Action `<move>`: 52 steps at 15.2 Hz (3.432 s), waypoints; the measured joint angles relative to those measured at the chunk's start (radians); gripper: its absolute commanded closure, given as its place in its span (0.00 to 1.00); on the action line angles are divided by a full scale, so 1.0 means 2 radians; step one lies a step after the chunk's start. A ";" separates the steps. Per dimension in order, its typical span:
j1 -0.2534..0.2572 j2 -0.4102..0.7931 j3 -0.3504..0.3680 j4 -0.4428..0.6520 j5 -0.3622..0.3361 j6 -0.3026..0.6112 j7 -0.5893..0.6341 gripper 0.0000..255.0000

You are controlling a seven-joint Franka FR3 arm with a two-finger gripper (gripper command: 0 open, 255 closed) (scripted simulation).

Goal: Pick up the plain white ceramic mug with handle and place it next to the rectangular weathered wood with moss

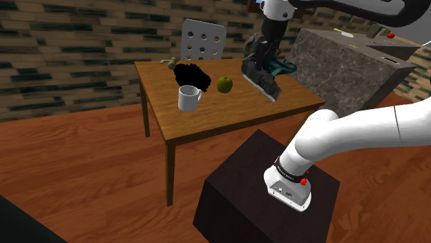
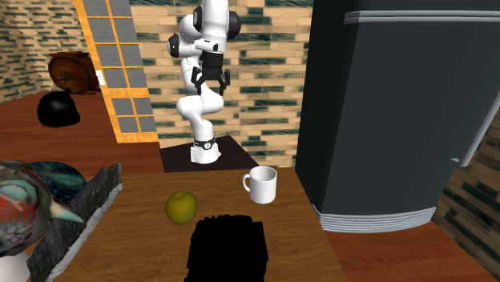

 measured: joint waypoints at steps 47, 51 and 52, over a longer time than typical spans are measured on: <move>0.035 0.504 0.053 0.150 0.037 0.345 0.094 1.00; 0.035 0.504 0.053 0.150 0.037 0.345 0.094 1.00; 0.035 0.504 0.053 0.150 0.037 0.345 0.094 1.00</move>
